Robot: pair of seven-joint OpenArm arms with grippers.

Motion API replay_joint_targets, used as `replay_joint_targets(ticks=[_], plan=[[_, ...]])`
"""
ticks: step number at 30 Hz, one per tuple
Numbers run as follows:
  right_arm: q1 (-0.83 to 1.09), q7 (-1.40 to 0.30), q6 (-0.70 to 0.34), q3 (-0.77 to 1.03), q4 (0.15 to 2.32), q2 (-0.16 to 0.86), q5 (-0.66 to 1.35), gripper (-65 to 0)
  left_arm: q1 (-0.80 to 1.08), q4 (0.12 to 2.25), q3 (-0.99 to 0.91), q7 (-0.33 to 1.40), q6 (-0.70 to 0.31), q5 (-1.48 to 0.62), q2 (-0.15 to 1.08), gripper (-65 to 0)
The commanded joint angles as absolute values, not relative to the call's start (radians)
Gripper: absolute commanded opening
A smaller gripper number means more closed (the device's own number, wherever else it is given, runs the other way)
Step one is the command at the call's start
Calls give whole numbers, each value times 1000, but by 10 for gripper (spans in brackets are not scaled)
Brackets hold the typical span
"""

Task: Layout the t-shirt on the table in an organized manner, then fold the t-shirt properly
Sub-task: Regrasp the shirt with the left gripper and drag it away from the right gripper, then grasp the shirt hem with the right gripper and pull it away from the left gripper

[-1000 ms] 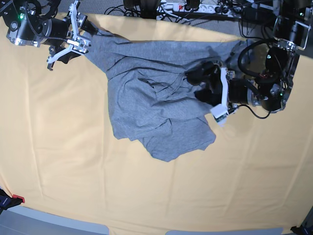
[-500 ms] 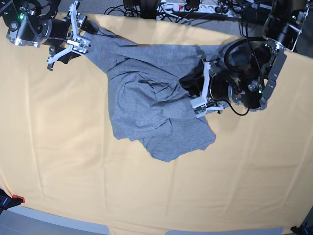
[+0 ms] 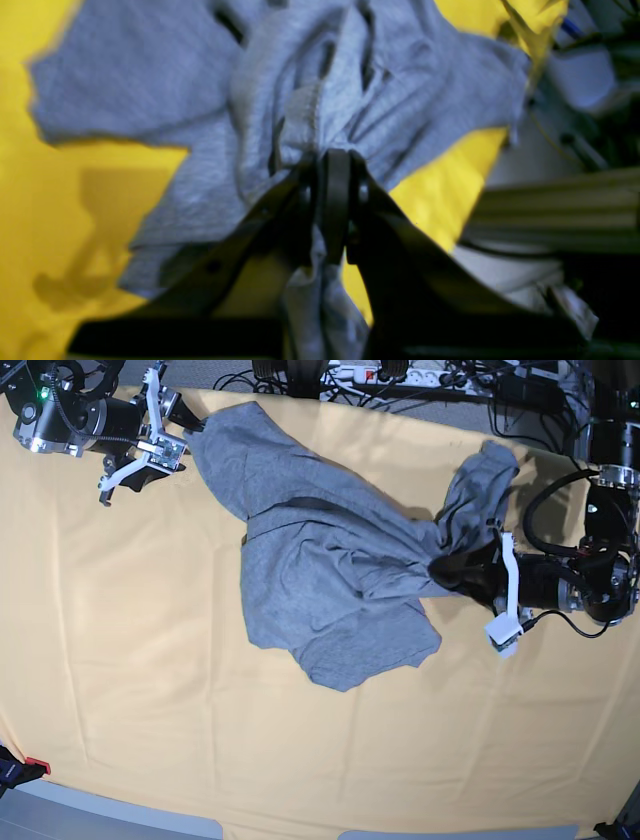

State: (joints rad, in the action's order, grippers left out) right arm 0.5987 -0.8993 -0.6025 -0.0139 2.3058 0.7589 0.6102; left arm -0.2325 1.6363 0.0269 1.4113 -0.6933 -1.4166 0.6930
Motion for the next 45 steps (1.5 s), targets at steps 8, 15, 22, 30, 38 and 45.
replay_joint_targets(ticks=[8,15,22,30,38,45], plan=[[598,-842,-602,-6,2323,770,620,-308,-250,1649,-60,1396,-698,-1391,919,-650],[482,-826,-601,-6,2323,742,625,-308,-218,1649,-232,1396,-698,-1395,1019,-650],[383,-817,-571,-6,2322,704,632,-308,-175,1612,-321,1362,-619,-1061,1037,-650],[347,-802,-565,-6,2322,676,631,-308,-175,1459,-321,1216,-334,-596,1038,-650],[335,-778,-566,-7,2322,675,648,-308,-176,1381,-321,1193,-189,-425,1035,-650],[324,-712,-670,-8,2321,548,680,-307,-176,1381,-321,1196,-278,-677,1031,-481]])
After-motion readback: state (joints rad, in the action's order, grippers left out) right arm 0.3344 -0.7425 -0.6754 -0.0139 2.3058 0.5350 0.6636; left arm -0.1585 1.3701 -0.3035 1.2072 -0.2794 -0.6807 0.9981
